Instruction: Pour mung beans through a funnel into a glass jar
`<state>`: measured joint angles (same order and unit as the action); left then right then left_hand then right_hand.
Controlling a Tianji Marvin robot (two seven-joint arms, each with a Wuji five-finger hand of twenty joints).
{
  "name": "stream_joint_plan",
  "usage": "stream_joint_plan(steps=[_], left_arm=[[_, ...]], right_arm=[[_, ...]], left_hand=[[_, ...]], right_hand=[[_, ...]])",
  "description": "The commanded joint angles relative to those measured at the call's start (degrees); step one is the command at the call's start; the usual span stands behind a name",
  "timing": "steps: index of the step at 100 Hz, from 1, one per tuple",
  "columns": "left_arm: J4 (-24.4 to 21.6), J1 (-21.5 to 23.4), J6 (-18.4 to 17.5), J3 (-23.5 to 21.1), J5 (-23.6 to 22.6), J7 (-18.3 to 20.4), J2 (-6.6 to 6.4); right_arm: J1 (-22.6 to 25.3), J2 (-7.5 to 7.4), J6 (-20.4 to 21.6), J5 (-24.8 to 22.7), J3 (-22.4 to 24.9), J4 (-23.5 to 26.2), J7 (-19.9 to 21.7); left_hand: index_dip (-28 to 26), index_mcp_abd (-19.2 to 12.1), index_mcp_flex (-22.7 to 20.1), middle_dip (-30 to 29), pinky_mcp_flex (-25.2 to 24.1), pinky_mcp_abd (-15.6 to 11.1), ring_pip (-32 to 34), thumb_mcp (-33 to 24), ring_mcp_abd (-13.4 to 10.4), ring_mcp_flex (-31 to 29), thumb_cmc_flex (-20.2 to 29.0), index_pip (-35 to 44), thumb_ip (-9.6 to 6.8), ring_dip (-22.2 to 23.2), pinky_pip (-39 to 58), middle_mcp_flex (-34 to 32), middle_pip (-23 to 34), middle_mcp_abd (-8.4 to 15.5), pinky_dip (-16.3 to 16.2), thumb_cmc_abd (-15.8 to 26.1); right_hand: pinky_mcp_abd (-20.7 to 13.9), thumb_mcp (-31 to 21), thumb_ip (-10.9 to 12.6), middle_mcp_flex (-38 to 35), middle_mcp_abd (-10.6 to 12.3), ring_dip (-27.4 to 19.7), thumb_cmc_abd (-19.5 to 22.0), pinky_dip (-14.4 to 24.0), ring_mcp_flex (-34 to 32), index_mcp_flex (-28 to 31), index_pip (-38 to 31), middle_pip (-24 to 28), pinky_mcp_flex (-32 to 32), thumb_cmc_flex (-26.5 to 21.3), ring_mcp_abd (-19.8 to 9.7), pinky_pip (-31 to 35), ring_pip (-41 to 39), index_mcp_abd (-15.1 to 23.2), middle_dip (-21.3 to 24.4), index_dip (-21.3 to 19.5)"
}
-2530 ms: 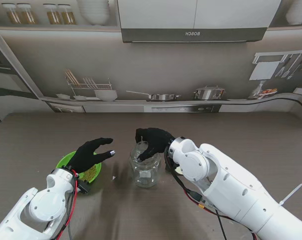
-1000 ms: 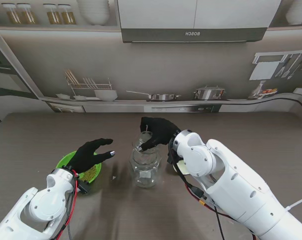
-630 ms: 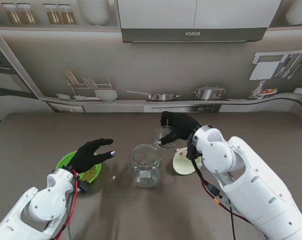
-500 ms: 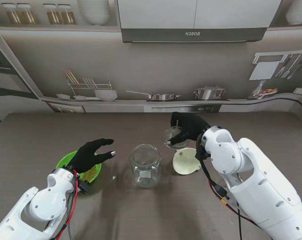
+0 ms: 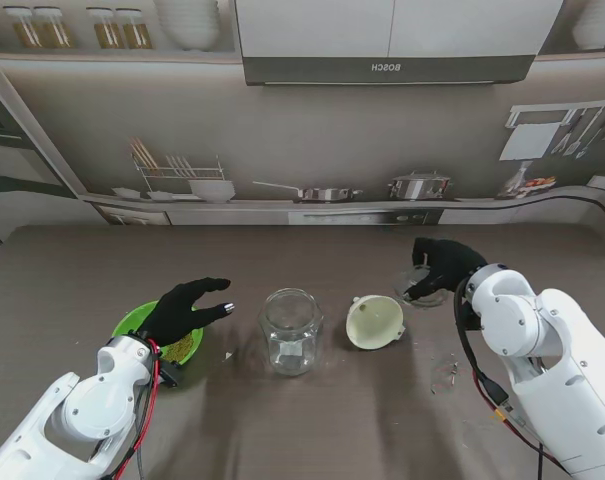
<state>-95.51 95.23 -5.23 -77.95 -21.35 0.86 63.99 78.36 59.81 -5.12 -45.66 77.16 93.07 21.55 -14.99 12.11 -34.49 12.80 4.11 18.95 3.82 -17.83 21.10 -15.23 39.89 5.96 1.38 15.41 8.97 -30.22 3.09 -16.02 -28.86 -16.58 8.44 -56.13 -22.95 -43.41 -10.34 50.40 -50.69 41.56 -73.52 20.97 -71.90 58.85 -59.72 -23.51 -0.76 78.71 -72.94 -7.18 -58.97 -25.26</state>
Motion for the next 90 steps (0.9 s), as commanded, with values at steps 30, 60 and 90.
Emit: stream_joint_plan(steps=[30,60,90], left_arm=[[0.25,-0.27,-0.04,0.41,0.23,1.37,0.05],[0.45,-0.46,0.08,0.77,0.27,1.5,0.03],[0.45,-0.54,0.53,1.1,0.25,1.69,0.0]], right_arm=[[4.66,-1.08,0.24,-5.38,3.44,-4.9,-1.18],[5.37,-1.05,-0.19,-7.44,2.29,-10.03,-4.42],[4.55,-0.87,-0.74,-8.64,0.01,-15.96,-9.35]], left_hand=[[0.0,-0.18,-0.48,0.23,0.09,-0.1,0.59,0.71,0.11,-1.0,0.17,0.05,-0.04,0.3,0.27,-0.14,-0.12,0.12,-0.65,2.48],[0.01,-0.06,-0.38,0.24,0.07,-0.08,0.58,0.69,0.19,-0.97,0.19,0.01,-0.04,0.3,0.26,-0.16,-0.13,-0.01,-0.64,2.52],[0.01,-0.13,-0.21,0.24,0.06,-0.13,0.61,0.69,0.18,-1.05,0.18,-0.04,-0.05,0.32,0.26,-0.18,-0.13,-0.02,-0.64,2.52]], right_hand=[[-0.18,-19.11,5.89,-7.77,10.1,0.68,8.95,-0.42,-2.23,3.29,-15.36,6.97,-1.54,-13.98,-7.8,2.09,-2.05,1.0,-0.12,-1.93],[-0.28,-19.33,5.85,-7.74,10.33,0.6,8.88,-0.51,-2.25,3.25,-15.43,7.08,-1.55,-13.81,-7.96,2.01,-2.03,1.09,-0.07,-2.07],[0.16,-19.59,5.7,-7.49,10.61,0.25,8.86,-0.9,-2.15,3.1,-15.41,7.34,-1.07,-13.56,-7.47,0.96,-1.45,1.17,0.06,-2.26]])
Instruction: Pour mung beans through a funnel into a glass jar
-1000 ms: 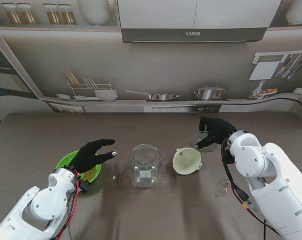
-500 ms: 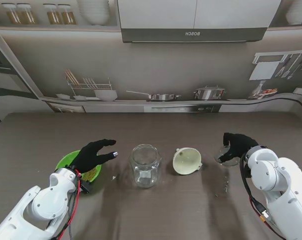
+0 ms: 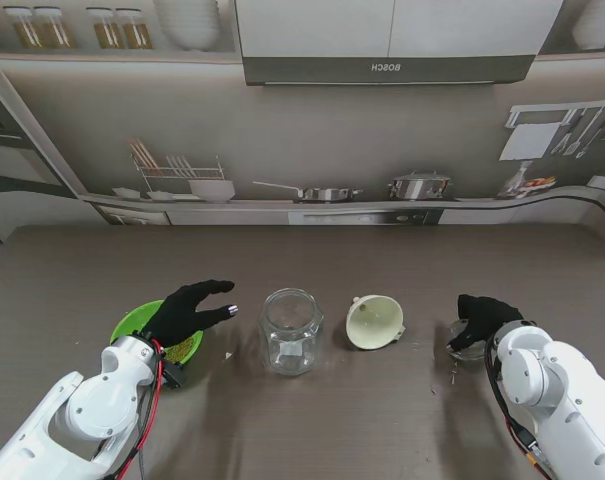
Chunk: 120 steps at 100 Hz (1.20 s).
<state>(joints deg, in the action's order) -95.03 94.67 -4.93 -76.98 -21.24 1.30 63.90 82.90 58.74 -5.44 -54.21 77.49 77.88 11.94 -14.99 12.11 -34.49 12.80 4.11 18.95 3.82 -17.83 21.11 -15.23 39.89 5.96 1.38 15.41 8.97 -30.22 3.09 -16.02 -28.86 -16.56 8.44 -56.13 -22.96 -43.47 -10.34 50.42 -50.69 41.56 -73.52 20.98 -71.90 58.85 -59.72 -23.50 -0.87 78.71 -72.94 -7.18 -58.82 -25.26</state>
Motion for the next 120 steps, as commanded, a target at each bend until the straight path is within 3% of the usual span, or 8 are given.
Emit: stream_joint_plan(steps=[1,22,40,53,63,78,87,120], left_arm=[[-0.03,0.01,0.25,0.15,0.15,1.26,0.08],[-0.05,-0.04,0.45,0.24,0.17,1.5,0.04],[-0.15,0.0,0.75,0.28,0.17,1.66,0.01],[-0.28,0.03,0.94,0.28,0.23,1.95,-0.04],[-0.31,0.06,0.94,0.21,0.21,2.06,-0.06],[-0.39,0.13,1.03,0.13,0.17,2.13,-0.08],[-0.46,0.18,1.11,0.09,0.19,2.26,-0.11],[-0.67,0.34,1.39,-0.09,0.2,2.66,-0.18]], right_arm=[[-0.03,0.21,-0.43,-0.13,-0.39,-0.95,0.04],[-0.87,0.37,-0.02,-0.87,-1.52,-4.11,-3.71],[-0.92,0.43,0.92,-1.81,-1.86,-5.52,-6.36],[-0.45,0.31,1.49,-2.83,-1.7,-5.35,-6.64],[-0.06,0.18,2.05,-3.61,-1.43,-5.1,-6.49],[0.4,-0.15,2.88,-5.18,-1.08,-4.63,-5.55],[0.53,-0.25,3.29,-5.9,-0.99,-4.59,-5.61],[1.37,-0.66,4.49,-7.91,-0.12,-3.24,-3.63]], left_hand=[[0.0,-0.16,-0.28,0.24,0.07,-0.13,0.59,0.69,0.15,-1.01,0.17,-0.01,-0.04,0.31,0.26,-0.21,-0.11,0.01,-0.64,2.5],[0.01,-0.09,-0.25,0.24,0.07,-0.11,0.61,0.74,0.14,-1.03,0.18,-0.03,-0.05,0.32,0.28,-0.15,-0.13,0.01,-0.66,2.57],[0.0,-0.18,-0.28,0.24,0.09,-0.15,0.61,0.75,0.22,-1.04,0.2,-0.01,-0.05,0.33,0.29,-0.19,-0.12,0.01,-0.67,2.57],[0.0,-0.23,-0.32,0.25,0.06,-0.07,0.6,0.8,0.1,-1.0,0.17,-0.01,-0.05,0.33,0.29,-0.19,-0.11,0.03,-0.68,2.58],[0.01,-0.15,-0.31,0.25,0.04,-0.14,0.61,0.84,0.23,-1.03,0.17,-0.01,-0.05,0.33,0.28,-0.16,-0.12,-0.02,-0.68,2.6],[0.02,-0.1,-0.19,0.25,0.08,-0.06,0.6,0.94,0.2,-1.05,0.18,-0.05,-0.05,0.33,0.29,-0.18,-0.12,0.05,-0.69,2.62],[-0.02,-0.1,-0.5,0.25,0.06,-0.08,0.6,0.99,0.27,-1.05,0.18,0.07,-0.05,0.33,0.28,-0.18,-0.12,-0.06,-0.68,2.56],[0.02,-0.14,-0.17,0.27,0.05,-0.11,0.59,1.14,0.26,-1.03,0.15,-0.07,-0.06,0.33,0.29,-0.27,-0.09,0.09,-0.7,2.62]], right_hand=[[0.17,-19.61,5.72,-7.42,10.61,0.2,8.88,-0.91,-2.15,3.07,-15.39,7.35,-1.06,-13.59,-7.35,0.94,-1.4,1.19,-0.08,-2.26],[0.36,-18.85,5.27,-6.15,11.66,-1.97,9.8,-0.91,-2.08,2.72,-14.9,7.46,0.27,-13.0,-5.45,-0.58,2.63,3.28,0.94,-2.07],[1.79,-17.24,4.59,-4.17,12.57,-6.3,10.84,-0.35,-1.86,2.63,-13.34,6.41,3.76,-11.53,-2.47,-3.27,11.29,6.38,4.65,-0.56],[3.01,-18.17,4.92,-0.63,12.27,-7.5,8.74,0.14,1.13,1.11,-10.55,4.81,6.91,-9.0,-0.36,-4.71,15.49,8.12,6.97,0.13],[4.06,-19.5,6.28,2.44,11.59,-8.76,8.57,0.5,3.65,0.87,-6.57,2.32,9.57,-5.81,1.06,-5.7,18.17,9.2,9.58,-0.01],[4.24,-19.26,11.02,7.43,11.9,-10.1,10.84,1.5,7.47,0.38,0.87,0.9,14.05,0.01,1.23,-5.84,19.13,11.09,11.35,-2.51],[3.67,-18.15,15.64,9.88,11.5,-10.89,11.42,1.38,8.78,0.3,5.06,-0.19,15.35,1.94,0.91,-4.95,18.64,11.98,13.16,-8.07],[3.55,-13.98,14.67,19.19,11.24,-11.93,4.91,1.25,13.94,-3.48,11.95,-3.23,19.01,6.08,1.24,-5.6,20.07,15.48,15.87,-8.43]])
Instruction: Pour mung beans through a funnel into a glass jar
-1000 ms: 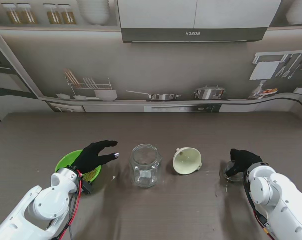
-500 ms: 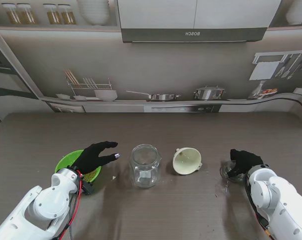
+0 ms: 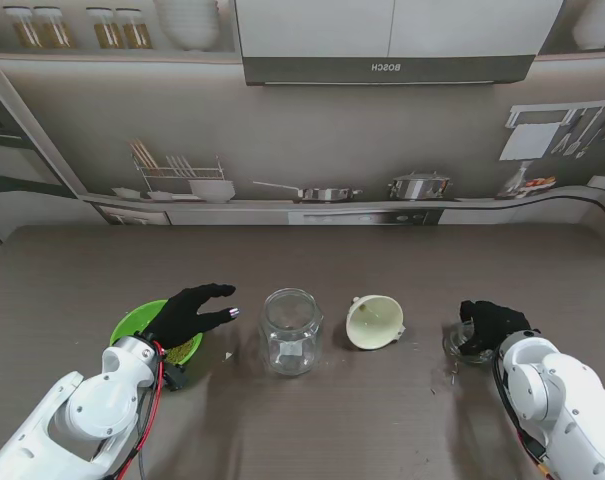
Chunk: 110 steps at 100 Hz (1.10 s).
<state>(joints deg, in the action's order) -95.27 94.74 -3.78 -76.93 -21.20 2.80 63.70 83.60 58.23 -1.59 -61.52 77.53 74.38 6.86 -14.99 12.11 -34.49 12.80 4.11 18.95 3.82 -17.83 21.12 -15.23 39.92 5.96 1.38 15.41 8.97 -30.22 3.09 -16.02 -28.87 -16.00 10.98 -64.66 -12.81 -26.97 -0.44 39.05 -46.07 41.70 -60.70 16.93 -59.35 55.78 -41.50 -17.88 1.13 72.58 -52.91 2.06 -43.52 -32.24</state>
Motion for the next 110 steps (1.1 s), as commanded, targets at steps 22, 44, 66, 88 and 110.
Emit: stream_joint_plan(steps=[22,44,66,88,110], left_arm=[[-0.57,0.38,0.4,-0.29,0.14,1.34,-0.02],[-0.69,0.41,0.61,-0.33,0.24,1.75,-0.09],[-0.71,0.43,0.68,-0.42,0.23,1.89,-0.12],[-0.74,0.47,0.74,-0.54,0.25,2.03,-0.15],[-0.77,0.46,0.83,-0.58,0.28,2.2,-0.18]], right_arm=[[1.06,-0.36,1.29,-1.12,0.18,0.8,2.9],[1.48,-0.51,1.65,-1.55,0.86,1.75,4.59],[1.72,-0.38,1.1,-1.16,1.57,2.88,5.14],[1.74,-0.43,1.35,-1.08,2.09,3.58,6.22],[1.96,-0.36,1.62,-1.19,2.94,5.07,6.65]], left_hand=[[0.0,-0.15,-0.28,0.27,0.03,-0.1,0.58,1.21,0.26,-1.03,0.11,-0.02,-0.07,0.33,0.28,-0.29,-0.09,0.05,-0.7,2.11],[-0.01,-0.22,-0.34,0.28,-0.01,-0.12,0.59,1.33,0.23,-1.05,0.18,0.0,-0.08,0.34,0.27,-0.28,-0.09,0.08,-0.71,2.15],[0.02,-0.13,-0.08,0.27,0.0,-0.09,0.6,1.49,0.16,-1.05,0.2,-0.09,-0.1,0.34,0.28,-0.25,-0.1,0.0,-0.72,2.2],[-0.01,-0.16,-0.25,0.27,-0.02,-0.18,0.59,1.62,0.28,-1.04,0.21,-0.02,-0.12,0.34,0.27,-0.23,-0.11,0.04,-0.72,2.28],[0.0,-0.17,-0.16,0.28,-0.03,-0.09,0.57,1.74,0.26,-1.04,0.25,-0.06,-0.13,0.33,0.27,-0.28,-0.09,0.05,-0.73,2.31]], right_hand=[[1.99,-2.57,3.98,9.4,0.83,-2.15,-1.23,1.53,5.32,-3.93,5.36,-4.85,3.07,3.9,1.16,-0.68,3.22,8.34,4.85,-0.37],[5.37,1.29,3.4,15.09,1.11,-7.14,-0.64,2.02,10.61,-8.08,11.38,-11.17,5.55,7.9,6.44,-4.02,14.28,8.73,11.82,0.09],[8.54,3.77,3.2,15.26,0.27,-11.61,1.13,2.29,13.57,-9.08,14.83,-14.02,7.61,9.99,10.07,-7.93,23.4,8.21,14.97,0.14],[11.46,5.99,3.34,15.55,4.41,-15.04,2.85,1.19,15.83,-9.68,18.24,-18.3,9.66,10.67,12.29,-12.47,30.13,8.41,17.97,0.97],[12.98,8.66,3.43,14.49,6.42,-18.17,5.2,0.2,17.39,-10.01,21.36,-22.28,11.28,11.39,13.49,-15.21,34.91,8.92,20.98,1.17]])
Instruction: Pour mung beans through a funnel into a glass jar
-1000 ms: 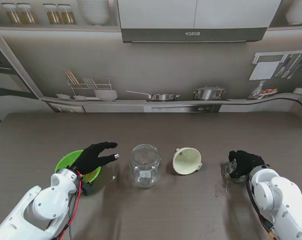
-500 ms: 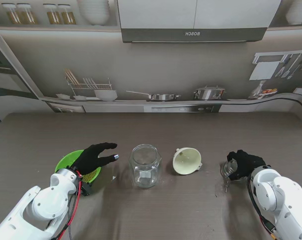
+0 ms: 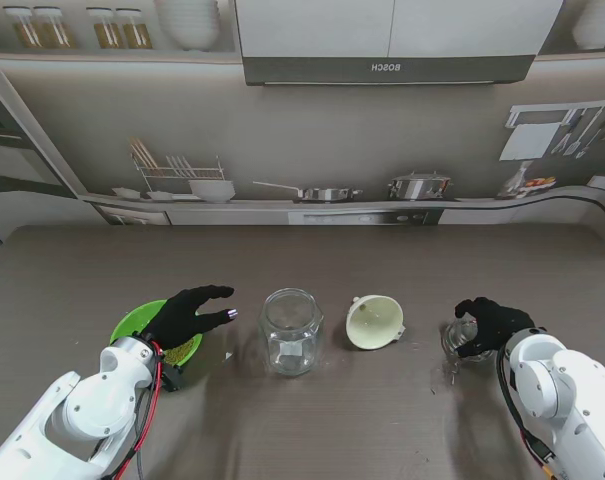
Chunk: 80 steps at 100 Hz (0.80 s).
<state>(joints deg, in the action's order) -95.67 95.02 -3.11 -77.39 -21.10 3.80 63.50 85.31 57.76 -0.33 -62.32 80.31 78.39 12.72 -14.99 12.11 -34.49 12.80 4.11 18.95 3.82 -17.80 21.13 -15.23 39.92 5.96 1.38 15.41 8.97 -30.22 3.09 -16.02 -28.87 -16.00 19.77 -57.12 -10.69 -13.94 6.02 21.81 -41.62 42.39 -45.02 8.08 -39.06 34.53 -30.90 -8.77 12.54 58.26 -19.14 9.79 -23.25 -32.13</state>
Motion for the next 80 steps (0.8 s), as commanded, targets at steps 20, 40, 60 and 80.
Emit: stream_joint_plan(steps=[20,40,60,80], left_arm=[[-0.35,0.16,0.17,-0.15,0.2,1.27,0.01],[-0.27,0.12,0.0,-0.2,0.19,1.34,-0.01],[-0.24,0.2,-0.22,-0.37,0.18,1.18,0.01],[-0.2,0.31,-0.64,-0.65,0.15,1.1,0.01]], right_arm=[[0.41,0.44,-0.08,-0.87,0.83,3.46,-0.32],[-0.69,0.94,0.02,0.55,0.09,6.1,-1.46],[-3.46,1.31,-0.17,3.83,-2.91,7.28,-0.92],[-7.81,1.57,-1.18,5.75,-7.91,5.84,-0.88]], left_hand=[[0.03,-0.17,0.13,0.29,-0.05,-0.19,0.56,1.69,0.23,-1.02,0.33,-0.17,-0.16,0.34,0.26,-0.33,-0.08,-0.01,-0.72,2.33],[-0.01,-0.17,-0.21,0.29,-0.01,-0.19,0.57,1.73,0.24,-1.04,0.37,-0.04,-0.16,0.33,0.28,-0.33,-0.09,0.05,-0.73,2.41],[0.0,-0.17,-0.16,0.29,-0.04,-0.19,0.59,1.75,0.22,-1.1,0.37,-0.06,-0.16,0.34,0.27,-0.39,-0.08,0.07,-0.74,2.37],[-0.02,-0.1,-0.34,0.29,-0.01,-0.16,0.57,1.74,0.22,-1.08,0.47,0.01,-0.17,0.34,0.28,-0.39,-0.08,-0.05,-0.75,2.42]], right_hand=[[3.43,1.99,1.59,-0.32,-3.44,-1.69,2.18,-1.26,5.7,0.54,1.92,-0.48,5.61,2.33,0.43,-4.12,3.25,-0.29,0.59,0.83],[1.31,1.43,1.97,-3.8,-4.77,-1.64,1.51,-1.62,6.49,3.06,0.94,-0.1,7.47,1.51,-1.87,-5.63,3.13,-2.15,0.39,0.31],[0.89,0.97,1.99,-5.02,-5.77,-1.74,1.47,-2.05,6.1,3.33,-0.31,-0.58,7.21,1.4,-2.06,-6.09,2.92,-4.22,0.52,0.55],[0.84,0.88,2.05,-4.74,-6.38,-1.7,1.61,-2.41,5.43,2.49,-0.93,-0.75,6.57,1.29,-1.81,-6.07,2.61,-5.0,0.47,1.21]])
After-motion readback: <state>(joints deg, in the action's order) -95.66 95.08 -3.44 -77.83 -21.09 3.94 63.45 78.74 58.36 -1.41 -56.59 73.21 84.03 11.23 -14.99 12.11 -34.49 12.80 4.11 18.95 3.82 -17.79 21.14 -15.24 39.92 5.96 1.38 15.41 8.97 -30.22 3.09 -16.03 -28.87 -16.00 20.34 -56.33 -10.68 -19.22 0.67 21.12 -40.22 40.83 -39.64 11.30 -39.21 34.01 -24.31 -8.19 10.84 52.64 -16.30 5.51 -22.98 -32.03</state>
